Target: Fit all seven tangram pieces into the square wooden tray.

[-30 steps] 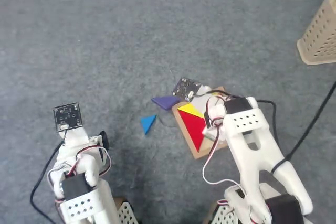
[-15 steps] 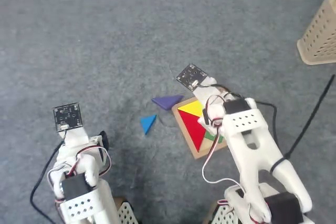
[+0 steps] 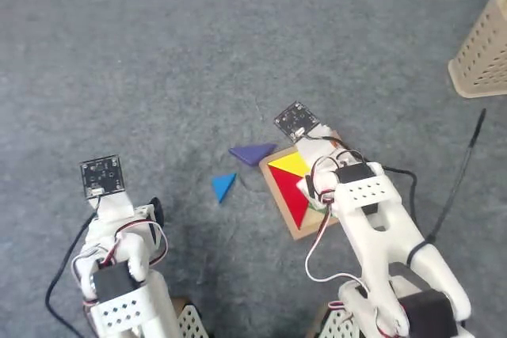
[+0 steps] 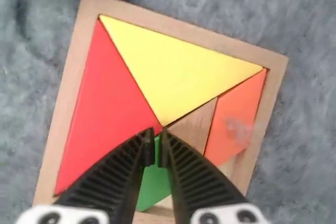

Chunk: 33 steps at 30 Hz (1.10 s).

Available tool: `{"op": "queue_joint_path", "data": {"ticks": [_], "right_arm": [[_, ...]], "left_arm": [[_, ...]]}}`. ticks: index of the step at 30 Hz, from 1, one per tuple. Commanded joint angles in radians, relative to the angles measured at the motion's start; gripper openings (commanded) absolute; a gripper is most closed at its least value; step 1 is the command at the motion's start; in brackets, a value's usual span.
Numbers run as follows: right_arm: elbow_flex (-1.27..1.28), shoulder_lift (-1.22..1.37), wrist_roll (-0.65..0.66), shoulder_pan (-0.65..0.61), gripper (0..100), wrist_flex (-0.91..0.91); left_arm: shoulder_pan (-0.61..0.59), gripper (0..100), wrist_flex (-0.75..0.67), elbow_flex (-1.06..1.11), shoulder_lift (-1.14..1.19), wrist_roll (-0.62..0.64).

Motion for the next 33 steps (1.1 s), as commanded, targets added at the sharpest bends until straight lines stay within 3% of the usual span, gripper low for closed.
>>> {"op": "queue_joint_path", "data": {"ticks": [1,6,10,16,33], "right_arm": [[-0.075,-0.012,-0.109,0.12,0.9,-0.007],[-0.15,0.035,-0.155,0.265,0.9,0.021],[-0.196,0.114,-0.087,0.242,1.9,0.071],[-0.233,0.183,-0.072,0.24,16.3,0.104],[-0.137,0.193,-0.037,0.243,15.5,0.059]], "left_arm": [[-0.005,22,0.003,-0.013,-0.02,-0.006],[-0.005,22,0.003,-0.013,-0.02,-0.006],[-0.005,22,0.003,-0.013,-0.02,-0.006],[-0.005,22,0.003,-0.013,-0.02,-0.006],[-0.005,22,0.003,-0.013,-0.02,-0.006]]}}
